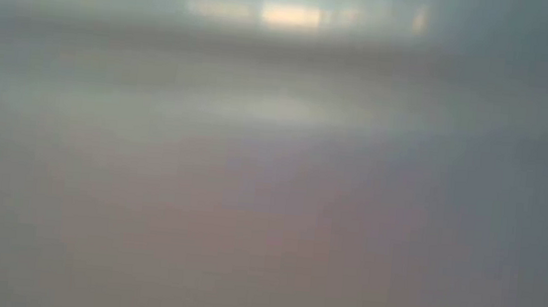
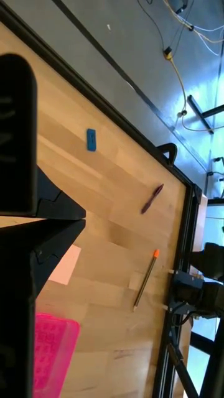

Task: Pack school essentials
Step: Put the orange pencil into the pink supply box

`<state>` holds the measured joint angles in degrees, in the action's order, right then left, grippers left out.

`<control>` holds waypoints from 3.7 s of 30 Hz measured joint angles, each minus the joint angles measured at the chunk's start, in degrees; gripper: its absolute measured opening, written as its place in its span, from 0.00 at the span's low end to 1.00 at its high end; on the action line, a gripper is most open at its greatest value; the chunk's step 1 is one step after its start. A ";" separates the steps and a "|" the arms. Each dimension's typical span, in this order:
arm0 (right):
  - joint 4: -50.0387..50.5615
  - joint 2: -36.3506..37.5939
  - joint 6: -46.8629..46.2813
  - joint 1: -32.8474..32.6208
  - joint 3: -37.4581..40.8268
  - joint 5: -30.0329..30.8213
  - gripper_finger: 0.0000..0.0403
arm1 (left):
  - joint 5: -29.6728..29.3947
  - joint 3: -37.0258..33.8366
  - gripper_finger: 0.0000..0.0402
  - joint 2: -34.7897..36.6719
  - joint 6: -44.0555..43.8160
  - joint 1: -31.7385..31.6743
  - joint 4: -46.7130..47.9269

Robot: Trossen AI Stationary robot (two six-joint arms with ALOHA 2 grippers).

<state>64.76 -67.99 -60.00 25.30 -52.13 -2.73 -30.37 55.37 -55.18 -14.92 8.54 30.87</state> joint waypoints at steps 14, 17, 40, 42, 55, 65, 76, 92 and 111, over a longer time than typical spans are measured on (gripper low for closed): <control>-11.51 0.00 -10.64 1.06 15.33 0.64 0.48 | 0.00 0.00 0.00 0.00 0.02 0.00 -0.02; -15.99 0.00 -11.51 2.36 17.73 1.58 0.48 | -0.01 0.00 0.00 0.00 0.02 0.00 -0.02; -23.33 0.13 -13.50 4.69 26.57 2.88 0.48 | 0.00 0.00 0.00 0.00 0.02 0.00 -0.04; -23.36 0.15 -13.49 4.67 26.57 2.97 0.48 | -0.02 0.00 0.00 0.00 0.02 0.00 -0.04; -22.35 0.07 -13.21 4.67 26.70 4.05 0.31 | 0.00 0.00 0.00 0.00 0.04 0.00 -0.04; -22.18 0.04 -12.99 4.68 26.74 4.33 0.17 | 0.00 0.00 0.00 0.00 0.04 0.00 -0.04; -22.33 0.04 -10.49 4.65 26.79 4.32 0.11 | -0.01 -0.01 0.00 0.00 0.04 0.04 -0.02; -20.95 -0.17 -2.89 4.05 21.06 5.02 0.11 | -0.01 0.00 0.00 0.00 0.04 0.02 0.01; -20.75 -0.07 5.15 -3.90 8.62 8.30 0.11 | 0.00 0.00 0.00 0.00 0.07 0.00 0.71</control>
<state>44.01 -68.05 -54.86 21.41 -43.51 5.57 -30.37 55.37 -55.18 -14.85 8.54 31.59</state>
